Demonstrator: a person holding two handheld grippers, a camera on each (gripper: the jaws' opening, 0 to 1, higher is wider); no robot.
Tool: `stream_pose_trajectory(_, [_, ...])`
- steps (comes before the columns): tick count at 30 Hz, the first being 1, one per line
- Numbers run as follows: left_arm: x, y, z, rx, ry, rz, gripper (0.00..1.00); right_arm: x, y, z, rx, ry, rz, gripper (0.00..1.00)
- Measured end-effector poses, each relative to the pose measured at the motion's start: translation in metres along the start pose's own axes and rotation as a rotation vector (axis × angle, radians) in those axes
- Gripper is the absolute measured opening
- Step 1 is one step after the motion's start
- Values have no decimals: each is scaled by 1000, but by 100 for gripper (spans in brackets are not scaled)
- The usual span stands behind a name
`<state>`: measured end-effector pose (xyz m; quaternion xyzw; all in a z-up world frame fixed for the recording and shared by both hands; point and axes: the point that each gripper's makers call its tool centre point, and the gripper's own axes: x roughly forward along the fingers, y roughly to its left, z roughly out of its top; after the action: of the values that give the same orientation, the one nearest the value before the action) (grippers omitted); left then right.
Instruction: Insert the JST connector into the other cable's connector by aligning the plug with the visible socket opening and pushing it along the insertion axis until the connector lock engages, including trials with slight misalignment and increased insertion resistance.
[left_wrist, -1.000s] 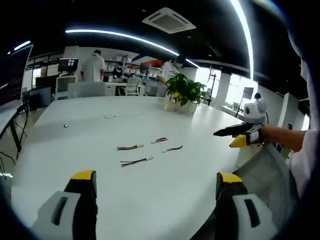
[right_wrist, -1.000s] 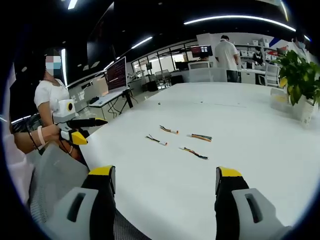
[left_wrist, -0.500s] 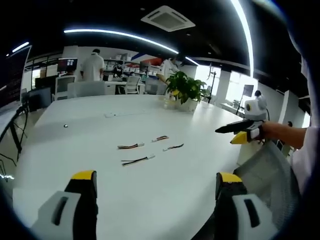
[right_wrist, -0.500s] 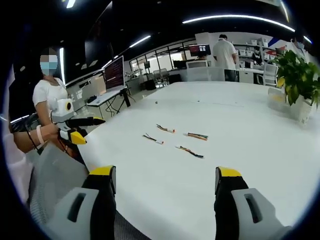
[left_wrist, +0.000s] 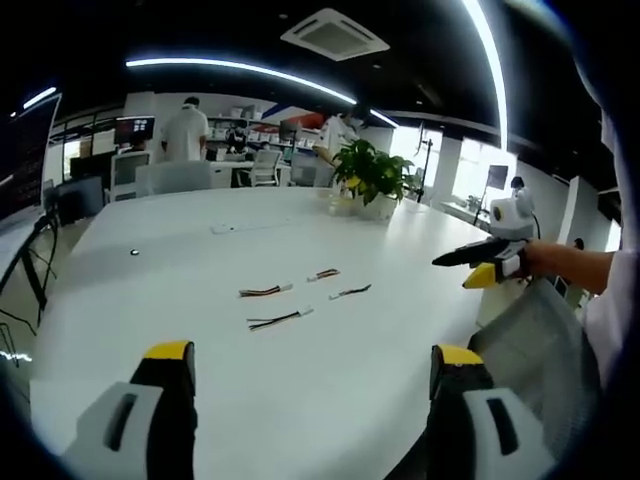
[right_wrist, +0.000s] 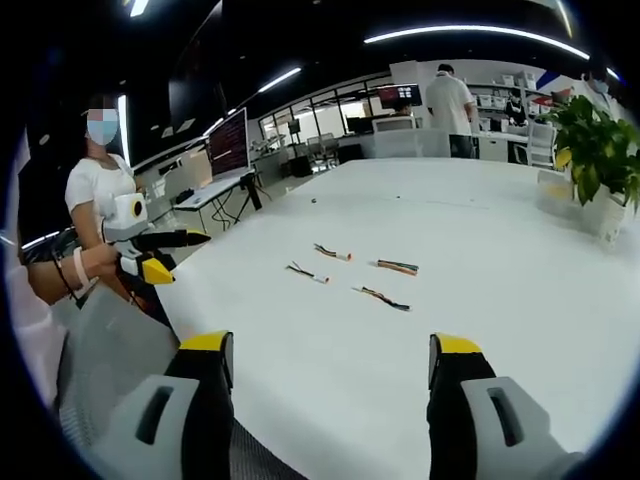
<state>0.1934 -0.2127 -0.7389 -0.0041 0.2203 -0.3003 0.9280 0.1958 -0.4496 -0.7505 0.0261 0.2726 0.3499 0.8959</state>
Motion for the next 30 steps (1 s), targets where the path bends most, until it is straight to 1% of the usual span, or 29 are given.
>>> stream_pose_trajectory(4, [2, 0, 1, -1, 1, -3, 97, 1, -1, 1, 0, 2, 2, 78])
stream_pose_trajectory(11, [5, 2, -1, 22, 23, 1, 97, 5, -3, 5, -5, -2, 3, 79])
stream_pose_trajectory(14, [6, 3, 1, 11, 15, 0, 97, 6, -4, 6, -9, 0, 5, 78])
stream_pose_trajectory(15, [7, 3, 5, -8, -3, -3, 97, 7, -4, 6, -11, 2, 6, 78])
stream_pose_trajectory(17, [6, 5, 10, -18, -18, -1, 97, 8, -5, 7, -11, 3, 6, 79])
stream_pose_trajectory(21, [7, 7, 12, -2, -16, 3, 97, 11, -5, 9, -11, 6, 10, 79])
stream_pose_trajectory(24, [8, 10, 14, -18, -22, 4, 97, 13, -6, 10, -17, 7, 13, 78])
stream_pose_trajectory(30, [12, 13, 14, -5, -15, 4, 97, 17, -6, 15, -23, 4, 16, 78])
